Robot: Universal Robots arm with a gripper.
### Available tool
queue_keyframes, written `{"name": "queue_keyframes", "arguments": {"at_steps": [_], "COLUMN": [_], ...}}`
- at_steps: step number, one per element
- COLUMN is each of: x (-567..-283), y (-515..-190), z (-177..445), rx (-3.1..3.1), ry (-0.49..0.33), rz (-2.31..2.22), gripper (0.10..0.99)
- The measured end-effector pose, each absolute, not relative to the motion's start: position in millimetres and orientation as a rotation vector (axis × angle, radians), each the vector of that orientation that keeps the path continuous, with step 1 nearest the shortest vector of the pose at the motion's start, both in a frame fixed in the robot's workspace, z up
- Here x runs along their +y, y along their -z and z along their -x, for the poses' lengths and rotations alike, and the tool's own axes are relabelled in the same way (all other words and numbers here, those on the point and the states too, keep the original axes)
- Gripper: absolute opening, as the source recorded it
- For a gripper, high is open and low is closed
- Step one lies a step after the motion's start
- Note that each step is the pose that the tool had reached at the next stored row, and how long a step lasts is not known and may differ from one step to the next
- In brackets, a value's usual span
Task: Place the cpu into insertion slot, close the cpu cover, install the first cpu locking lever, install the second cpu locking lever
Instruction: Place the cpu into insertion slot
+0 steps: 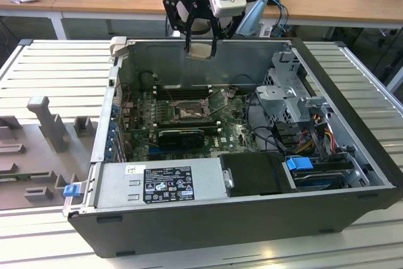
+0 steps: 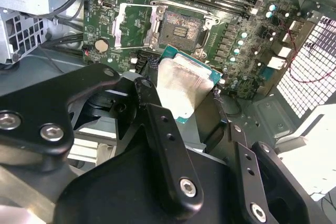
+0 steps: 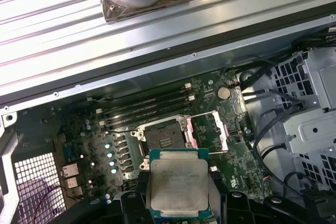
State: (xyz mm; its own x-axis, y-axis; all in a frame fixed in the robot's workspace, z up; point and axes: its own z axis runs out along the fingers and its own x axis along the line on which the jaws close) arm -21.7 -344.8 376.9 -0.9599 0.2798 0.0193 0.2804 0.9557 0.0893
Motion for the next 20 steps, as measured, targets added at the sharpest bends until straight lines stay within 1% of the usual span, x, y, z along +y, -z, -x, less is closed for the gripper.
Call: {"name": "queue_keyframes", "arguments": {"at_steps": [20], "x": [-344.8], "y": [-376.8], "z": [21.7], "rx": [-3.093], "ry": [0.143], "rz": [0.506], "gripper": [0.525]}}
